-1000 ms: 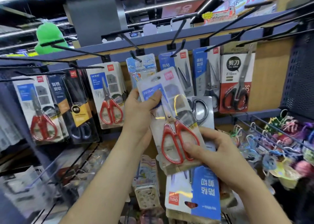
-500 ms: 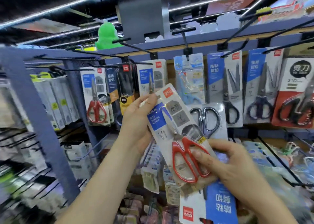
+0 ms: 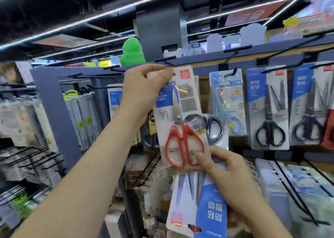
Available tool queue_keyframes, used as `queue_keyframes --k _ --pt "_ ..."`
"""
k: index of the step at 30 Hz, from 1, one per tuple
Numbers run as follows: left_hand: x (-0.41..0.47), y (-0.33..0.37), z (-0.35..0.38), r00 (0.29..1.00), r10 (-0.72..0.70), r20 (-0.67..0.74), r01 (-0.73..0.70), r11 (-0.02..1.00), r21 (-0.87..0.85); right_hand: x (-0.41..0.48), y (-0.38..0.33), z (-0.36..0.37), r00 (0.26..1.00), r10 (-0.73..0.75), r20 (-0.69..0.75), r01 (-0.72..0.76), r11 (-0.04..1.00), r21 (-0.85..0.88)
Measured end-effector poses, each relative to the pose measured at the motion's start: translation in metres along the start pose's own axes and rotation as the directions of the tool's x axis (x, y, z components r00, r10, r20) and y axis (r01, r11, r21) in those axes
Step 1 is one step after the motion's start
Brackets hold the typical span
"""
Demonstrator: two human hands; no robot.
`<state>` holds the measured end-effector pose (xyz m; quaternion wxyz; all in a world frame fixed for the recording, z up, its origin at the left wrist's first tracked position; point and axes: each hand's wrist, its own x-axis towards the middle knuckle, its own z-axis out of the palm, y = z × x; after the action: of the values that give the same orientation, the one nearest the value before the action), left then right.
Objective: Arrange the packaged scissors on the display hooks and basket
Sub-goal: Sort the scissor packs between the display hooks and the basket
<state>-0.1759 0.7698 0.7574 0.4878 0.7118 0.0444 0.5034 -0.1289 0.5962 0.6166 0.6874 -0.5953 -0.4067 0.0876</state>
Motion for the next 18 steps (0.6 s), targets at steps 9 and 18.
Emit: queue_keyframes --k 9,18 --pt "0.017 -0.007 -0.004 0.959 -0.174 0.223 0.208 0.968 -0.138 0.004 0.004 0.016 0.997 0.031 -0.073 -0.033 0.999 -0.032" --pt "0.015 -0.012 -0.008 0.946 -0.172 0.274 0.226 0.957 -0.181 0.006 0.008 0.026 0.992 0.118 -0.05 -0.117 0.993 0.036"
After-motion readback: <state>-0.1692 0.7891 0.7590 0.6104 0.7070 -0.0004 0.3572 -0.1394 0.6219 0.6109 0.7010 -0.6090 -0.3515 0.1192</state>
